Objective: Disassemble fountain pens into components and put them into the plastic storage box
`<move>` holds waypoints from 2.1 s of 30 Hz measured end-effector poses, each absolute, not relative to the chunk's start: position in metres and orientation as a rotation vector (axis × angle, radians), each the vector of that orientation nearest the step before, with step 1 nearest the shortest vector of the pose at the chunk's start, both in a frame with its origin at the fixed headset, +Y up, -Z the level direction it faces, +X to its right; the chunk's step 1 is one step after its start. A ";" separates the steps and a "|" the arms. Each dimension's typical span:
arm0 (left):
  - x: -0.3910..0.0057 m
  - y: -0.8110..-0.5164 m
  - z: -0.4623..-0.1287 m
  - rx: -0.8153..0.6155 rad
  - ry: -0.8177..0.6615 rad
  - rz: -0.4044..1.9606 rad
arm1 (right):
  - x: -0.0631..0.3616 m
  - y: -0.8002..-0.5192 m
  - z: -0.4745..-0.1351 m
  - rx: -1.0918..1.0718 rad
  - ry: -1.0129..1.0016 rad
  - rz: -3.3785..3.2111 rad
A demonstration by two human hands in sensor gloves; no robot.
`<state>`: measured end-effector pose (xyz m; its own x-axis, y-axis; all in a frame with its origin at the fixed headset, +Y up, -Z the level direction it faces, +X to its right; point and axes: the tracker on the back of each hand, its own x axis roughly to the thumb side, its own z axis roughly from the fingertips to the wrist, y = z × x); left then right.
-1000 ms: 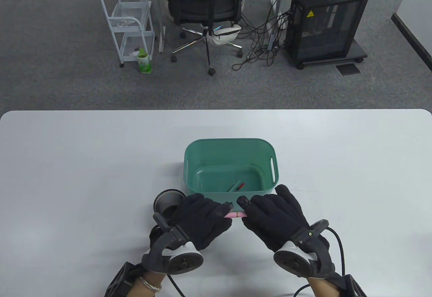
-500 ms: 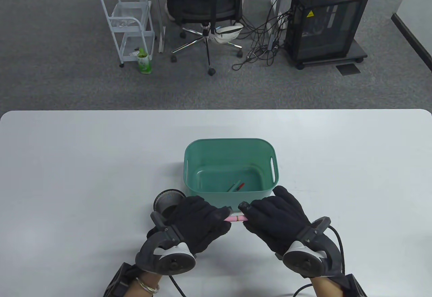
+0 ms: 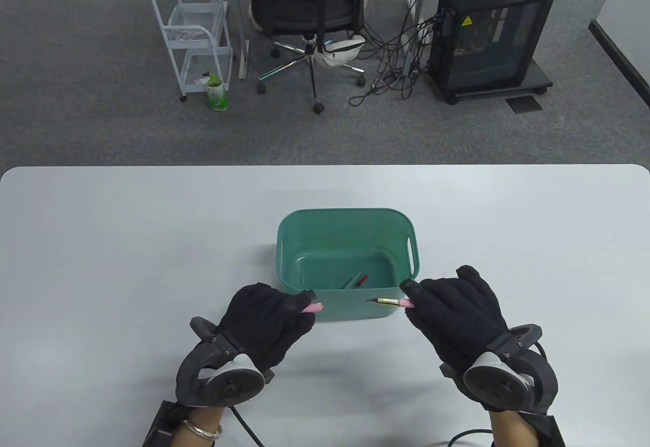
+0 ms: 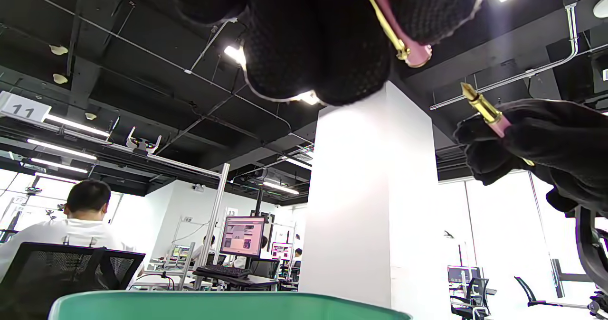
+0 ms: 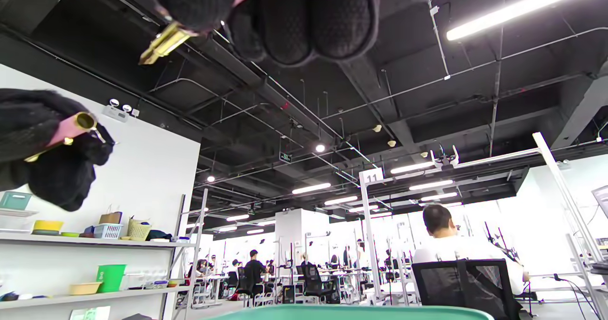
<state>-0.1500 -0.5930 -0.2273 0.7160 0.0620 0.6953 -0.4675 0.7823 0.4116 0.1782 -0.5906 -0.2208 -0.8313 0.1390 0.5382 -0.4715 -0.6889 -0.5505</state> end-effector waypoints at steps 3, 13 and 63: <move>-0.150 -0.593 -0.227 0.614 -0.716 0.315 | 0.178 -0.591 -0.220 0.665 -1.015 2.526; -0.145 -0.596 -0.230 0.566 -0.701 0.300 | 0.178 -0.590 -0.219 0.650 -1.061 2.529; -0.051 -0.634 -0.350 0.058 -0.543 0.177 | 0.191 -0.579 -0.209 0.625 -1.104 2.435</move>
